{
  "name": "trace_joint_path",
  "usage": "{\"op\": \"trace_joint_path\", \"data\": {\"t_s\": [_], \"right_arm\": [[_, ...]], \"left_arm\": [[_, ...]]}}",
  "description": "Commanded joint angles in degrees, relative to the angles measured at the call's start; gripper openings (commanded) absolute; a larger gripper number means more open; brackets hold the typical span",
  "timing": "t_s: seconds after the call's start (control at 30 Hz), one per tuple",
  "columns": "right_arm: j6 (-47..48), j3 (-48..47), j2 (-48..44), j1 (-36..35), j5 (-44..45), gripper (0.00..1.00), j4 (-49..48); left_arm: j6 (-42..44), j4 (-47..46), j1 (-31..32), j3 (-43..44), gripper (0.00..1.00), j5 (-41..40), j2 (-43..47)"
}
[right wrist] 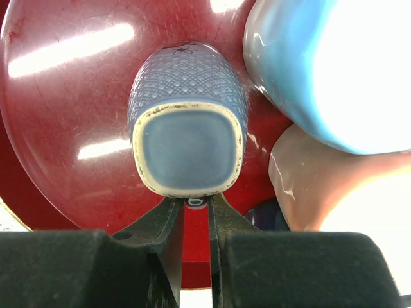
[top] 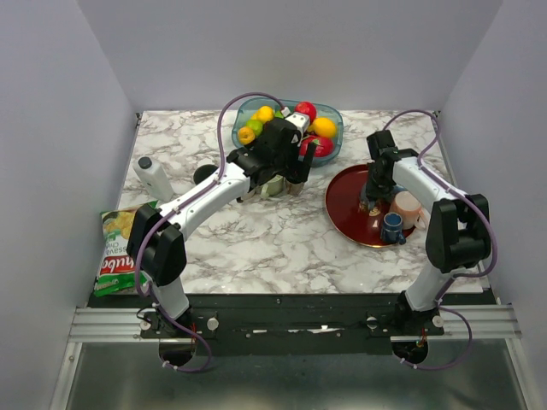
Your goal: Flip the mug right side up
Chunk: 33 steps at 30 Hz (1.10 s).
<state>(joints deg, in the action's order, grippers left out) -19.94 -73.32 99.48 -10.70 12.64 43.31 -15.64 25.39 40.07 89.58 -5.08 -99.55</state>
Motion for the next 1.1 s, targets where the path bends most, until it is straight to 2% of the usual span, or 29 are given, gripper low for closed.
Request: {"op": "trace_joint_path", "data": {"t_s": [0.0, 0.17, 0.37, 0.67, 0.7, 0.83, 1.07], "right_arm": [[-0.8, -1.3, 1.07, 0.33, 2.3, 0.0, -0.85], [-0.36, -1.74, -2.09, 0.24, -0.42, 0.0, -2.26], [-2.9, -4.72, -7.89, 0.24, -8.5, 0.01, -2.88], [-9.75, -6.22, -15.53, 0.33, -29.15, 0.0, -8.32], [-10.72, -5.79, -16.07, 0.24, -33.61, 0.01, -11.11], [-16.34, -4.03, -18.7, 0.24, -42.68, 0.01, -19.64], [-28.9, -0.78, -20.56, 0.15, -52.98, 0.01, -39.33]], "left_arm": [[-0.36, -0.69, -0.52, 1.82, 0.99, 2.0, -0.74], [-0.88, -0.78, -0.79, 1.83, 0.99, 2.97, -0.3], [-2.2, -2.0, -1.58, 1.48, 0.99, 5.08, 1.02], [-8.96, -10.79, -5.79, -3.35, 0.99, 18.95, 5.76], [-9.93, -12.02, -6.41, -4.06, 0.99, 22.71, 6.12], [-15.55, -19.48, -9.39, -7.49, 0.99, 29.06, 8.66], [-19.07, -20.2, -10.02, -5.56, 0.99, 33.72, 9.02]]}}
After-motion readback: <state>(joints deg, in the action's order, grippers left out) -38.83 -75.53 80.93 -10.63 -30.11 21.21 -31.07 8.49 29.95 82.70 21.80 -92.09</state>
